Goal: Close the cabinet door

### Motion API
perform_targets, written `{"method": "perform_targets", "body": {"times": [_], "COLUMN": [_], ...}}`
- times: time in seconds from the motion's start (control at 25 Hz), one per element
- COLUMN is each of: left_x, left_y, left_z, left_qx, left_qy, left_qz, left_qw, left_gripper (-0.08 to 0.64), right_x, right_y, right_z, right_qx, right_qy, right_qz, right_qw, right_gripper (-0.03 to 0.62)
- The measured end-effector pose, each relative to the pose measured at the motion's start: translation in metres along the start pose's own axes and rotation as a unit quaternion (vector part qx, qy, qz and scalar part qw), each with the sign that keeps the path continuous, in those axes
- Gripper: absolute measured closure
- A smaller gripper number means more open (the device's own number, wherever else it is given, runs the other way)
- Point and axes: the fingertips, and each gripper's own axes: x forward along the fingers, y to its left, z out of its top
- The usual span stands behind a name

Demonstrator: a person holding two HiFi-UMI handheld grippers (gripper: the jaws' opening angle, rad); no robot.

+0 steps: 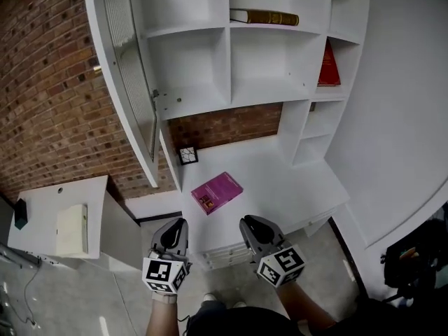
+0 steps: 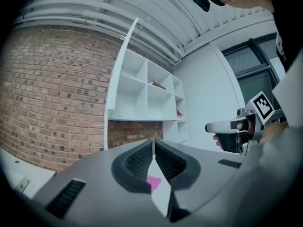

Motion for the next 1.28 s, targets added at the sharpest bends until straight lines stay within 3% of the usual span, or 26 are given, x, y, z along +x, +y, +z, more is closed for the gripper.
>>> {"method": "perform_targets", "body": {"times": [0.2, 0.56, 0.96, 1.28], "left_x": [-0.008, -0.002, 0.02, 0.038], "left_y": [0.038, 0.077, 0.099, 0.106], "left_z": [0.014, 0.036, 0.066, 0.066], "left_qx": [0.017, 0.03, 0.045, 0.032], "left_qy": [-0.01, -0.025, -0.059, -0.054], "left_qz": [0.036, 0.047, 0.041, 0.027], "left_qw": [0.9991, 0.9981, 0.9964, 0.9977], "left_gripper": [0.549, 0.513, 0.449, 0.425], "right_x": [0.03, 0.071, 0.089, 0.094], "right_y": [0.014, 0.031, 0.016, 0.013], "right_z": [0.002, 0.013, 0.021, 0.019], "right_qx": [-0.004, -0.01, -0.02, -0.025], "right_qy": [0.009, 0.008, -0.002, 0.003], "right_qz": [0.022, 0.037, 0.011, -0.011], "right_qw": [1.0, 0.999, 1.0, 1.0], "right_gripper": [0.537, 0.537, 0.537, 0.537]}}
